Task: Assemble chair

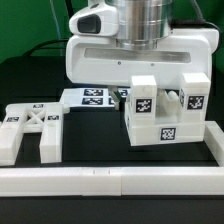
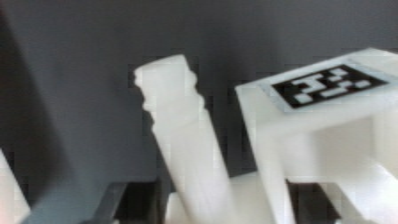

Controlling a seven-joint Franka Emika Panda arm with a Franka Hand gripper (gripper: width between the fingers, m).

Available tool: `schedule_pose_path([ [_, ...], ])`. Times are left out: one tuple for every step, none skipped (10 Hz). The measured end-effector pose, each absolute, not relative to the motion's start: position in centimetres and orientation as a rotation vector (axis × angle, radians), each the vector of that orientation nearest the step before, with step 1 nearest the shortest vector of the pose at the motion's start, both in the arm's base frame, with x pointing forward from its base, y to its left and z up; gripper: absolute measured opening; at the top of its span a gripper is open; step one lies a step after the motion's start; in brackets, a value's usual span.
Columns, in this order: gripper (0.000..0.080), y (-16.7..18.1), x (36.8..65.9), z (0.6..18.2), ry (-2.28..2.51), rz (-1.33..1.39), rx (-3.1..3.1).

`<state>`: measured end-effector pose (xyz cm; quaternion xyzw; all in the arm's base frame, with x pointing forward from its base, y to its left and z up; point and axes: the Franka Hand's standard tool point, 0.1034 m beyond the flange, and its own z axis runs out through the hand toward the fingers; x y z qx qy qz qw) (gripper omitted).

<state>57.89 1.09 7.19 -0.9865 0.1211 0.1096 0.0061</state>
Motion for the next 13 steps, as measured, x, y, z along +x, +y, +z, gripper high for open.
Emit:
schedule_pose_path([
  [0.032, 0.9, 57.9, 7.2, 0.382, 0.408, -3.079],
  [0.032, 0.7, 56.7, 7.6, 0.389, 0.578, -3.045],
  [0.032, 0.2, 56.3, 8.1, 0.398, 0.702, -3.014],
  [0.0321, -0.1, 55.9, 8.6, 0.408, 0.801, -2.984],
  [0.0321, -0.8, 55.2, 9.1, 0.429, 0.992, -2.919],
  [0.0321, -1.0, 55.9, 8.4, 0.428, 1.021, -2.913],
  [0.0321, -1.1, 54.8, 8.5, 0.425, 1.144, -2.868],
  [0.0321, -1.5, 54.4, 8.2, 0.425, 1.25, -2.825],
  [0.0321, -1.6, 55.3, 7.7, 0.421, 1.208, -2.849],
  [0.0321, -1.5, 54.8, 7.9, 0.32, 1.241, -2.847],
  [0.0321, -1.5, 54.3, 7.9, 0.3, 1.266, -2.838],
  [0.0321, -1.9, 54.4, 7.9, 0.317, 1.253, -2.843],
  [0.0321, -2.0, 54.1, 7.9, 0.32, 1.28, -2.83],
])
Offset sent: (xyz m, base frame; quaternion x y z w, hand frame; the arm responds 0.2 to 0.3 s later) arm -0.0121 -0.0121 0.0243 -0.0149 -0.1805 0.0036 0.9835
